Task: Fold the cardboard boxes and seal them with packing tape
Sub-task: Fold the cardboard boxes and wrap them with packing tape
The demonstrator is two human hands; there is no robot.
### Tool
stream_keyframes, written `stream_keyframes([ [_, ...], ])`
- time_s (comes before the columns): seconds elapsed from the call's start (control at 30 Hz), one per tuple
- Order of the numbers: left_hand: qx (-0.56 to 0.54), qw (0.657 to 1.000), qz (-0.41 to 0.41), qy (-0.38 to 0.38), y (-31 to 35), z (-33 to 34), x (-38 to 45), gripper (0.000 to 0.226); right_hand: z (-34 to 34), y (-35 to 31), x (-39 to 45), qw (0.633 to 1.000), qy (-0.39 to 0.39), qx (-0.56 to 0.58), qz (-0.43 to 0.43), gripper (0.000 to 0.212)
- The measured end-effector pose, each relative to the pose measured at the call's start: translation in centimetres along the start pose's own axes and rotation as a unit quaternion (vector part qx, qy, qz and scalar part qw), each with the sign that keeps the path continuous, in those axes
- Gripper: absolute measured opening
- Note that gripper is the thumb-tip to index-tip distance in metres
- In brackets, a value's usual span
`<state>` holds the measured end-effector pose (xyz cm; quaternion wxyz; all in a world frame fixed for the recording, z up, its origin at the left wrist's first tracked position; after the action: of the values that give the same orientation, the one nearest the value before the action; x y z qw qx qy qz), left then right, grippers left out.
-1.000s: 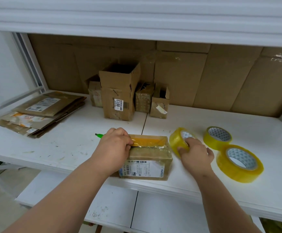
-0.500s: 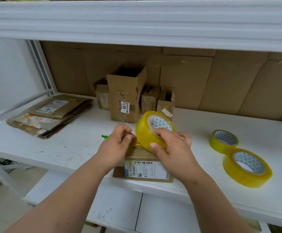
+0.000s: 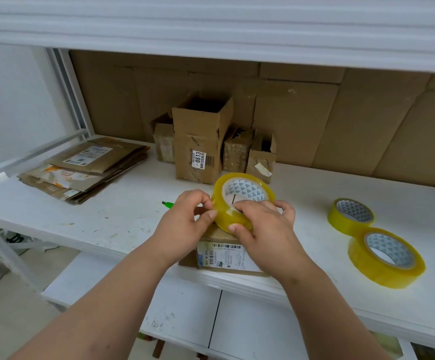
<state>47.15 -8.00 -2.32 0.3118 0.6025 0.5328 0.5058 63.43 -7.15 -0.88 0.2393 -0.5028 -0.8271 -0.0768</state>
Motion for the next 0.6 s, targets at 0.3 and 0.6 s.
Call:
stream_keyframes([
  [0.3,0.044,0.999,0.024,0.011,0.2,-0.3,-0.2,0.022,-0.8,1.4,0.9,0.996,-0.079,-0.017,-0.046,0.036],
  [0.6,-0.118,0.992,-0.026,0.034,-0.2,-1.6,0.0,0.019,-2.0,-1.3,2.2,0.994,-0.054,0.001,-0.095,0.031],
])
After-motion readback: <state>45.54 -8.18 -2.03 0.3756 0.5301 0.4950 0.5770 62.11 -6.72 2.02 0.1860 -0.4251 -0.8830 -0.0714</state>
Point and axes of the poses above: each hand's wrist, its own x-axis towards the middle knuckle, its own z-axis out of the palm, y = z × x, the point moved 7 cm from there along x, towards the middle knuckle, and after that the axes turned 15 degrees about -x, right-handed, at the moved point
